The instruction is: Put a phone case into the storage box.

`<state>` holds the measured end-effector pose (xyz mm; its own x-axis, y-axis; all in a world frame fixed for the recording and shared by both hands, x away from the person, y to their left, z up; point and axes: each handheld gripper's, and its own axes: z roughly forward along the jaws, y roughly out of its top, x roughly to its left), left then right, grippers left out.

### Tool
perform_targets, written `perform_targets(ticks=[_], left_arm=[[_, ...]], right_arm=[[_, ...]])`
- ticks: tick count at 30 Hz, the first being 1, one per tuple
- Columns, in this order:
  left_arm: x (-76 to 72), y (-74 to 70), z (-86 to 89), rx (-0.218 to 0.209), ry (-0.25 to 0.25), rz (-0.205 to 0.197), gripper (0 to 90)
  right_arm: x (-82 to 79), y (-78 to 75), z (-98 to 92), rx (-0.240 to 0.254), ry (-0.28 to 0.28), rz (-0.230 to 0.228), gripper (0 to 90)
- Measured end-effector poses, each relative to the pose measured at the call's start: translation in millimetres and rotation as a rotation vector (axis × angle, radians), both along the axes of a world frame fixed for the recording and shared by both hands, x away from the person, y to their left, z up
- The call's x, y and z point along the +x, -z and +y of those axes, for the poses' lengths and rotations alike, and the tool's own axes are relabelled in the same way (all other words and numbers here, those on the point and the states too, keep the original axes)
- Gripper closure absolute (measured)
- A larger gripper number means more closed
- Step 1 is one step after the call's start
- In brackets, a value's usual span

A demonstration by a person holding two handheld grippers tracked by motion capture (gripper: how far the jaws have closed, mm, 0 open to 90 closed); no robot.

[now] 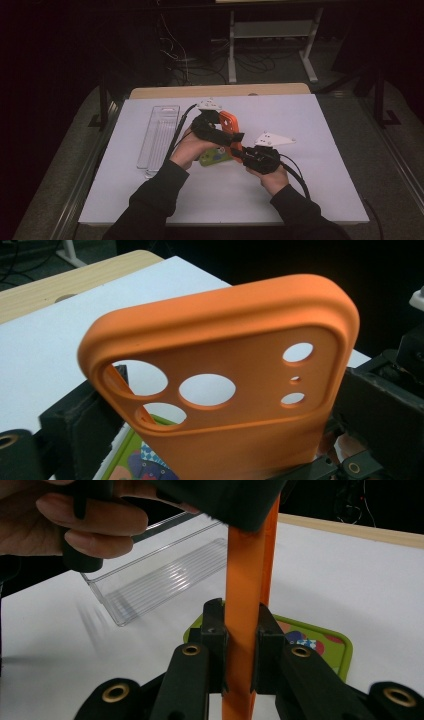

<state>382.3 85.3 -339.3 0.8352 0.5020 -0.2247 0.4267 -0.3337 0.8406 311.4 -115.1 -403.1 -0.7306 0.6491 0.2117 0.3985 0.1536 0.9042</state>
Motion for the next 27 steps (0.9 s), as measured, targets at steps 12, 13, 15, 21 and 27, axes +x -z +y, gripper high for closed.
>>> perform_targets(ticks=[12, 13, 15, 21, 27], left_arm=[[0.2, -1.5, 2.0, -0.028, -0.002, -0.01, 12.4], [-0.4, -1.4, 1.4, -0.035, -0.004, -0.011, 12.7], [-0.7, -1.3, 1.5, -0.035, 0.003, -0.022, 13.3], [-0.4, -1.2, 2.1, -0.042, 0.018, -0.015, 15.0], [-1.9, -2.5, 2.2, -0.032, 0.026, -0.023, 15.5]], right_arm=[[0.2, 1.0, 1.1, -0.011, 0.003, -0.008, 78.4], [0.3, 1.2, 1.1, -0.014, 0.003, -0.009, 78.5], [0.2, 1.2, 1.1, -0.017, 0.003, -0.008, 78.4], [-0.6, 0.7, 1.5, -0.043, 0.0, -0.013, 78.3], [-0.8, -1.5, 0.0, -0.059, -0.02, -0.006, 60.4]])
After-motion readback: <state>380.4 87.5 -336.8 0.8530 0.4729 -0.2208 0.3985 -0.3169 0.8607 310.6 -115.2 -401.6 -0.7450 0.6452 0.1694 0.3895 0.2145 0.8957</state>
